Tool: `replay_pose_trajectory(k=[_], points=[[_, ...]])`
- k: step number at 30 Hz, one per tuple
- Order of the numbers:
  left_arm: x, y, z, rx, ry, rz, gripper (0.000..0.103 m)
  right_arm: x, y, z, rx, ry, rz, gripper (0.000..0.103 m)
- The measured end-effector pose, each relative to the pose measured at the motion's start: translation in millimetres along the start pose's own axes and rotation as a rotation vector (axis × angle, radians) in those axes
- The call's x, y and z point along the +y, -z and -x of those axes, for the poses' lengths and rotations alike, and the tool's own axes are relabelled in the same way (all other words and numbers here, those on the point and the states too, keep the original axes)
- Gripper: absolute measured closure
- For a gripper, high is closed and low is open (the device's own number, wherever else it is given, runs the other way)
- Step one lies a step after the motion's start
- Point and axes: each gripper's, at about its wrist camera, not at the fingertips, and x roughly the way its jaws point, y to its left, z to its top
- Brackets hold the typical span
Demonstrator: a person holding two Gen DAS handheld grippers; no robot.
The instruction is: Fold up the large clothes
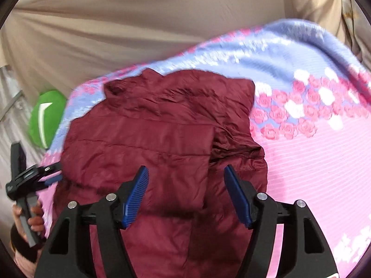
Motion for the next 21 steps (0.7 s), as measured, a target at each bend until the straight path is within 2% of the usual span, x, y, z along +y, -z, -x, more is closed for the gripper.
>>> replay_pose_trajectory(k=[3, 4, 5, 7, 8, 10, 12, 13, 14, 16, 17, 18, 19, 21], points=[[31, -3, -6, 0.029, 0.029, 0.106, 0.014, -5, -3, -27, 0.074, 0.012, -0.046, 0.037], [35, -4, -8, 0.034, 0.033, 0.119, 0.014, -3, -3, -33, 0.094, 0.019, -0.046, 0.042], [41, -6, -12, 0.037, 0.031, 0.136, 0.014, 1, -4, -37, 0.107, 0.022, -0.036, 0.050], [45, -11, -15, 0.024, 0.019, 0.150, 0.018, 14, -6, -41, 0.122, 0.019, 0.001, 0.090], [45, -13, -13, 0.008, 0.003, 0.150, 0.021, 25, -10, -40, 0.118, 0.025, 0.034, 0.098], [42, -17, -8, -0.035, -0.028, 0.146, 0.038, 53, -26, -25, 0.050, -0.005, 0.115, 0.099], [42, -26, 0, -0.073, -0.037, 0.148, 0.046, 80, -42, 2, -0.055, -0.052, 0.203, 0.100], [42, -31, 5, -0.105, -0.054, 0.148, 0.049, 98, -55, 28, -0.161, -0.129, 0.255, 0.100], [41, -34, 9, -0.124, -0.073, 0.140, 0.051, 107, -62, 46, -0.233, -0.169, 0.282, 0.100], [36, -37, 13, -0.161, -0.149, 0.095, 0.058, 110, -77, 78, -0.382, -0.268, 0.305, 0.101], [32, -38, 11, -0.174, -0.176, 0.070, 0.059, 103, -83, 80, -0.407, -0.279, 0.289, 0.100], [29, -37, 8, -0.180, -0.197, 0.042, 0.060, 92, -88, 71, -0.393, -0.270, 0.264, 0.101], [27, -35, 3, -0.175, -0.234, 0.020, 0.063, 76, -92, 47, -0.336, -0.214, 0.220, 0.101], [28, -30, -5, -0.160, -0.281, -0.011, 0.065, 38, -88, -25, -0.124, -0.061, 0.135, 0.101]])
